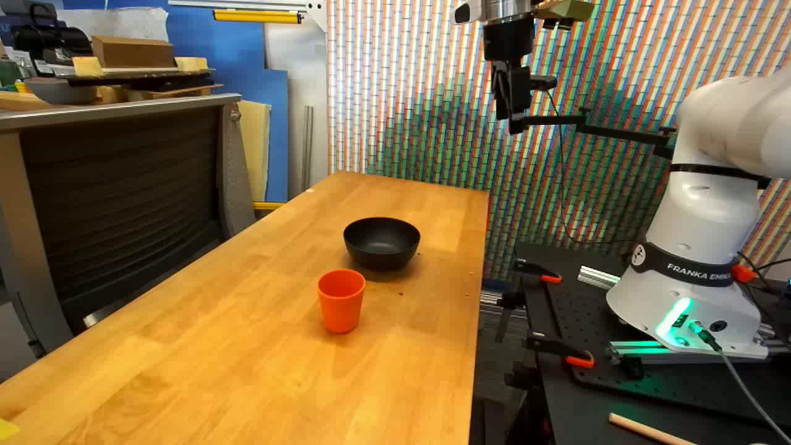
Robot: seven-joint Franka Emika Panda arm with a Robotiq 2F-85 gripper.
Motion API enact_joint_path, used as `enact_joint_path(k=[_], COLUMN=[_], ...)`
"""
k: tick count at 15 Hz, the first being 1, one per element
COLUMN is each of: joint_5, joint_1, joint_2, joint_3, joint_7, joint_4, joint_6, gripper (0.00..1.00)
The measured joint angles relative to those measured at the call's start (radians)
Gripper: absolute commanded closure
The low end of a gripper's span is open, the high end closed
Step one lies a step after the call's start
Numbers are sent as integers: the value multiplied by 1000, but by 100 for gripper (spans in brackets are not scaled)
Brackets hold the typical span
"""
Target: Put the orange cup inside the black bowl
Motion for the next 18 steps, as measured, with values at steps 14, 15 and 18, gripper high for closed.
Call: enact_joint_path(k=[14,15,18], joint_5=[64,64,33], joint_1=[35,44,54], joint_2=[186,236,404], joint_3=[128,162,253], joint_7=[389,455,665], joint_4=[-13,-8,39], joint_6=[371,439,618], gripper=[0,0,0])
